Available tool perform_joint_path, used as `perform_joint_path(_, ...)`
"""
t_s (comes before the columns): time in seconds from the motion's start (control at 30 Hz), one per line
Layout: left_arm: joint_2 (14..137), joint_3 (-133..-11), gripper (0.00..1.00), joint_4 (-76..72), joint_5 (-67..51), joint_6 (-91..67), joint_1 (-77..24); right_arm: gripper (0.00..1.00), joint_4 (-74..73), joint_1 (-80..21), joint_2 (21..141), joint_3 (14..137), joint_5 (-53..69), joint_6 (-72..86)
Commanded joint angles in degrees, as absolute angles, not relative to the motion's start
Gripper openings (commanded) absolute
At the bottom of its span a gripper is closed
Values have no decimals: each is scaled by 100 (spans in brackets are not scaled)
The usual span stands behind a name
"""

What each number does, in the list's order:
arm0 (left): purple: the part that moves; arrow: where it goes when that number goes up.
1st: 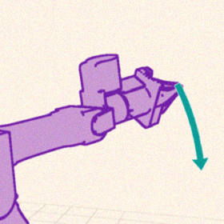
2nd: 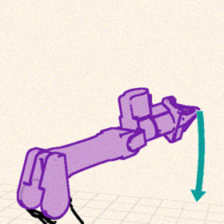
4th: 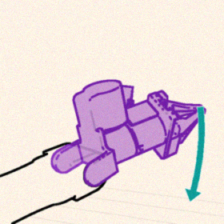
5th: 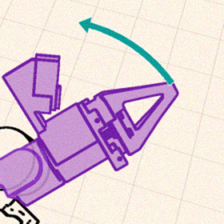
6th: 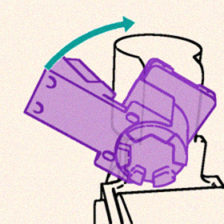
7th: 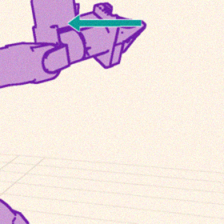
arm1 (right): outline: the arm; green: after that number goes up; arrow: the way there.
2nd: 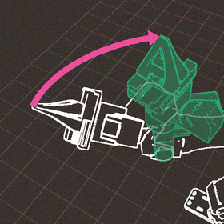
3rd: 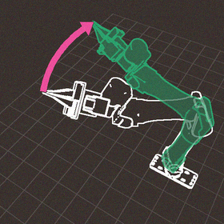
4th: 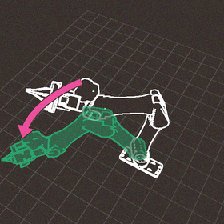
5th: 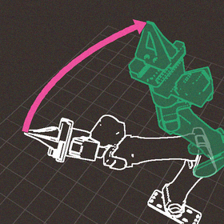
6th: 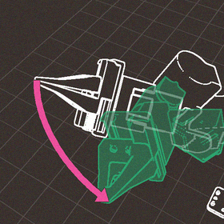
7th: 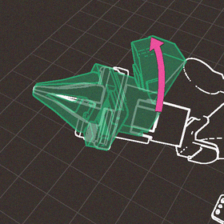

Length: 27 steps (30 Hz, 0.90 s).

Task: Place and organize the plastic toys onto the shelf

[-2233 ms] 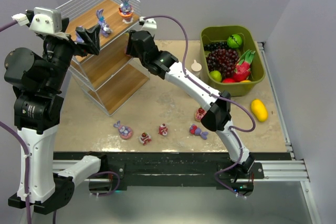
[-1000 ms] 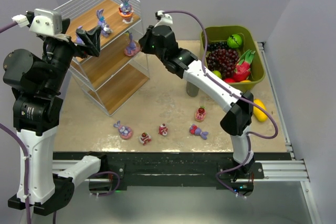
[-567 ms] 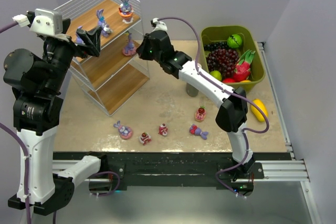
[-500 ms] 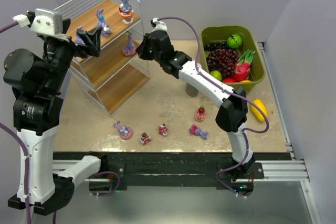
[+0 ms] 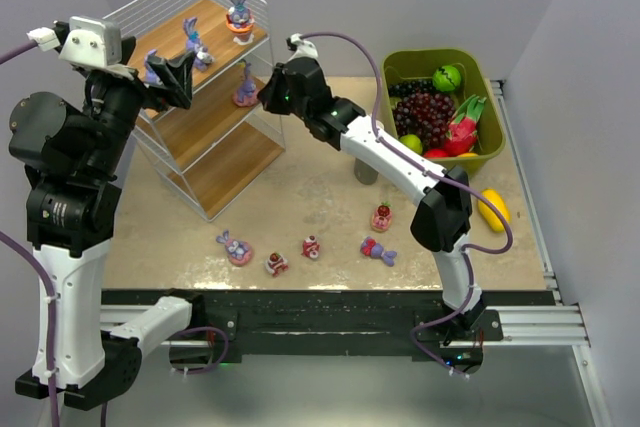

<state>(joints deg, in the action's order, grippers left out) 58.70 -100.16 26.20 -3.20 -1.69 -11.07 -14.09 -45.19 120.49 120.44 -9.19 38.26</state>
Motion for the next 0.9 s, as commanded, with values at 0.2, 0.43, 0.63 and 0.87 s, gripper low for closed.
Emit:
perform_joint_path(0.2,5880,-9941,98,2549,-351,-61,-1125,0,-1099,-4667,11936,11927,-791,3929)
perform_joint_path(0.43,5871,-9923,98,2558,-343,-61,-1125,0,-1081,-4702,11979,11944,-738,3929)
perform_joint_path(0.63,5854,-9932,98,2558,-351,-53,-1125,0,-1081,-4711,11831,11918,-747,3850)
perform_joint_path(0.87,5792,-9923,98,2558,-369,-88,-1125,20,-1011,-4825,10874,11014,-773,3419)
